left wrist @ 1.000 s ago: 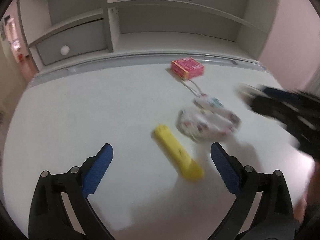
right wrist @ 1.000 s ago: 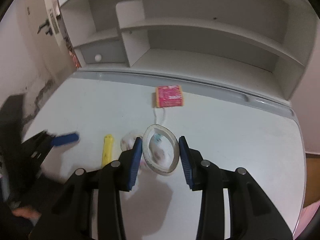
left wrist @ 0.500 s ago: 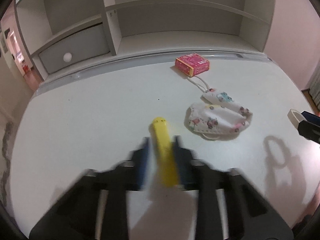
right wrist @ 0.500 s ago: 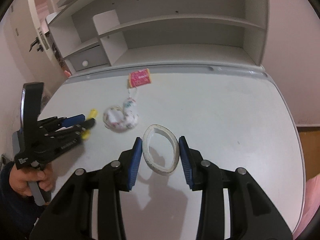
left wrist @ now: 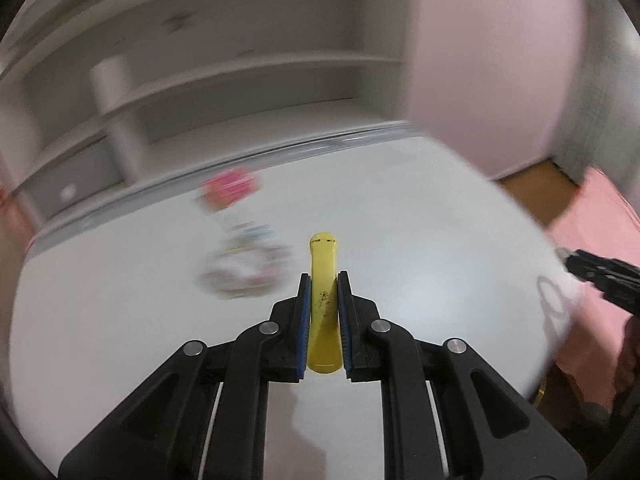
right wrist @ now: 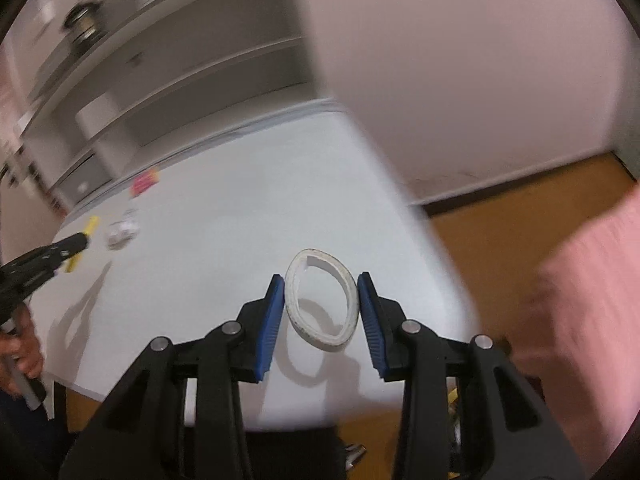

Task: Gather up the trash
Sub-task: 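Carry the yellow stick and tape roll to the bin and release both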

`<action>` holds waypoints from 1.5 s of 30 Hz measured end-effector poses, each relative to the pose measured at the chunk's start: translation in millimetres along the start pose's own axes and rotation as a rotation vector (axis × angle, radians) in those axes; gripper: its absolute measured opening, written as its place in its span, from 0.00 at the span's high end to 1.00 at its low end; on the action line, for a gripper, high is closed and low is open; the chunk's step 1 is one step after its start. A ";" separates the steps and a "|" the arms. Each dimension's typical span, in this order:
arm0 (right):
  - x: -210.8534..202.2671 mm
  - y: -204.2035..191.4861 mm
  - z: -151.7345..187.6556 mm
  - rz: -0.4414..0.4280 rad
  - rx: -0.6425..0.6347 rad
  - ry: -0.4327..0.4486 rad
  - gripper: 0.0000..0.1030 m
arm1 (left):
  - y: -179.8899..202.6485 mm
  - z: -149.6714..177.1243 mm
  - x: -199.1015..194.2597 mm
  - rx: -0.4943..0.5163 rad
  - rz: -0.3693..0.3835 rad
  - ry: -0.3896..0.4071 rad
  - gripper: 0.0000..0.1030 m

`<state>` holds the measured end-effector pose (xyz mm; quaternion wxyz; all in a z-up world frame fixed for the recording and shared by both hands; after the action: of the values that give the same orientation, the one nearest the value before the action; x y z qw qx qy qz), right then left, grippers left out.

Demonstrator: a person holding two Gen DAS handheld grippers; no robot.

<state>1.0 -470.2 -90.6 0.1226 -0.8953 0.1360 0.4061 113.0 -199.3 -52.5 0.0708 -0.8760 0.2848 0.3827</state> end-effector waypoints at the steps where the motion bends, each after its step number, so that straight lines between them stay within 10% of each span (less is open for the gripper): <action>1: -6.1 23.1 7.7 0.036 0.033 0.004 0.63 | 26.2 -1.4 1.1 0.036 0.039 0.002 0.88; 16: -37.6 262.1 150.6 0.360 0.486 -0.113 0.63 | 374.9 103.7 101.1 0.390 0.601 -0.254 0.88; 25: 6.4 300.6 199.0 0.401 0.543 -0.272 0.63 | 419.4 184.7 188.8 0.431 0.629 -0.416 0.88; 42: 29.7 299.3 214.4 0.386 0.557 -0.350 0.63 | 427.3 214.6 238.8 0.364 0.663 -0.505 0.87; 45: 29.6 298.6 214.3 0.386 0.556 -0.350 0.63 | 425.3 215.4 240.5 0.355 0.656 -0.516 0.66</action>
<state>-231.4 -682.3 -282.9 0.3034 -0.7030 0.3839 0.5161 -127.0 -584.6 -333.6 0.1638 -0.5899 0.5815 0.5358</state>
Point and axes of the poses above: each gripper's, at about its wrist camera, not at the fingertips, and x roughly the way its jaws point, y to its right, z to its underside, the point moved 6 cm from there along x, roughly the way its jaws point, and after that the axes turned 6 degrees about z, right-handed, at the moved point
